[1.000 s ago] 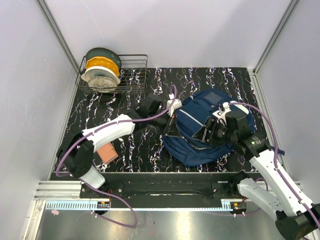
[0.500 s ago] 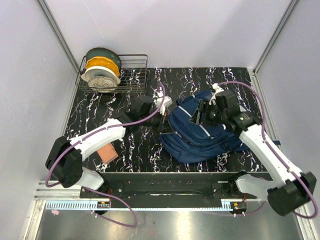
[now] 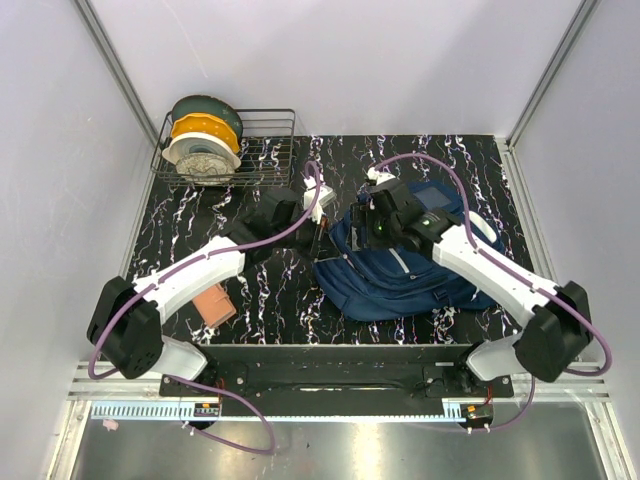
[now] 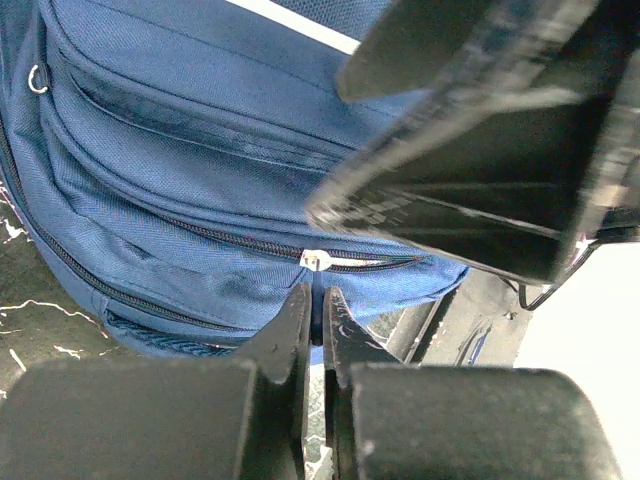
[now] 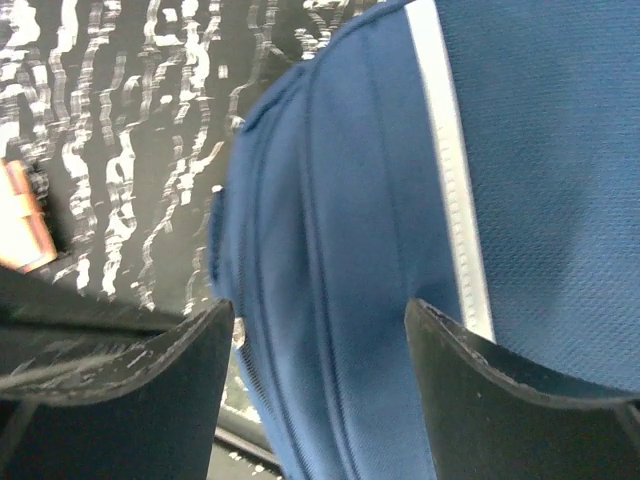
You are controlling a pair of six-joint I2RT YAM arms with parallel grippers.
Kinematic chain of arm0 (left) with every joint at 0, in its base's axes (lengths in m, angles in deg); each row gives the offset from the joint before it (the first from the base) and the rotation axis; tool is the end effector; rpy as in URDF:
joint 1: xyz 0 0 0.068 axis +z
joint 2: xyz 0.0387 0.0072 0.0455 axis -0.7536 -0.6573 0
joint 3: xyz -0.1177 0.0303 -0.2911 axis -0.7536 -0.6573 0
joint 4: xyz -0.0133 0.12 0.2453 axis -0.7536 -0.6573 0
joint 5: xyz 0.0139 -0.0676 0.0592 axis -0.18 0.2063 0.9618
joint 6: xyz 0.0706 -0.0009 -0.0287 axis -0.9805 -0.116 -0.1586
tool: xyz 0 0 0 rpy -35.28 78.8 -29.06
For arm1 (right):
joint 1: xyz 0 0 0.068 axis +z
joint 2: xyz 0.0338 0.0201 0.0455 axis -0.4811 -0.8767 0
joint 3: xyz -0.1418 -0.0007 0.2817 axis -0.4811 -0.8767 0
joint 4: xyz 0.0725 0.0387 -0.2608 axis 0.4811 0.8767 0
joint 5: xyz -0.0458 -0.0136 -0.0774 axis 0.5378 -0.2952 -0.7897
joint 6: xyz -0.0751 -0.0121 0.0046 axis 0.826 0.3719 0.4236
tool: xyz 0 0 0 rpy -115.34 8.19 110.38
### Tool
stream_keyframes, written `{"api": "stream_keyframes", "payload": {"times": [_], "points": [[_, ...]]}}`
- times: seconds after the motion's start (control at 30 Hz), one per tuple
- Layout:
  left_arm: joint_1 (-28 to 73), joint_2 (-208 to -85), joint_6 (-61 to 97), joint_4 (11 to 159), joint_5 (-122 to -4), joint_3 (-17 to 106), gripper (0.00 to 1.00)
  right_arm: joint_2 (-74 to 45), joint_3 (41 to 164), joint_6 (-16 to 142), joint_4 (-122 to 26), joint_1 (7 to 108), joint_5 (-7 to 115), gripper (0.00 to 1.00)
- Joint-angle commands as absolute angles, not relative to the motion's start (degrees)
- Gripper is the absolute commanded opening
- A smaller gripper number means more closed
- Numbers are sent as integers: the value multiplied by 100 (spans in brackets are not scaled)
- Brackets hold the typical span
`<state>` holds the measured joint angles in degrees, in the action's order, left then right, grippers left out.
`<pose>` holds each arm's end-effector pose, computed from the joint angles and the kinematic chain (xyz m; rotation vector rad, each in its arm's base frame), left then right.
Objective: Pack the student bag
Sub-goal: Zip the student bag at the center of the board.
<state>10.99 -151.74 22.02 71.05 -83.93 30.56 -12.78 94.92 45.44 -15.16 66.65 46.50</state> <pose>0.2483 -0.2335 0.3019 0.7485 2.1616 -1.0683 0.2558 0.1991 0.3268 -0.2881 2.4002 0.5218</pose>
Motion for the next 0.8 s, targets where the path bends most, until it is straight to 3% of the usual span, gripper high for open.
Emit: {"api": "stream_keyframes", "payload": {"times": [0.0, 0.17, 0.3, 0.33, 0.4, 0.77], "points": [[1094, -14809, 2332, 7519, -8414, 3091, 0, -1681, 9775, 4580, -1605, 6734, 3343, 73], [1085, -14704, 2464, 7738, -8475, 2933, 0, -1945, 9652, 4616, -1806, 6752, 3087, 57], [1085, -14703, 2578, 7896, -8519, 2836, 0, -1998, 9599, 4598, -1991, 6769, 2991, 25], [1085, -14721, 2596, 7914, -8528, 2810, 0, -2050, 9608, 4642, -2009, 6778, 2999, 12], [1085, -14721, 2640, 7949, -8546, 2792, 0, -2164, 9651, 4642, -2079, 6778, 3061, 0], [586, -14940, 2974, 8284, -8669, 2976, 0, -2762, 10081, 4159, -2624, 6787, 3378, 0]]}}
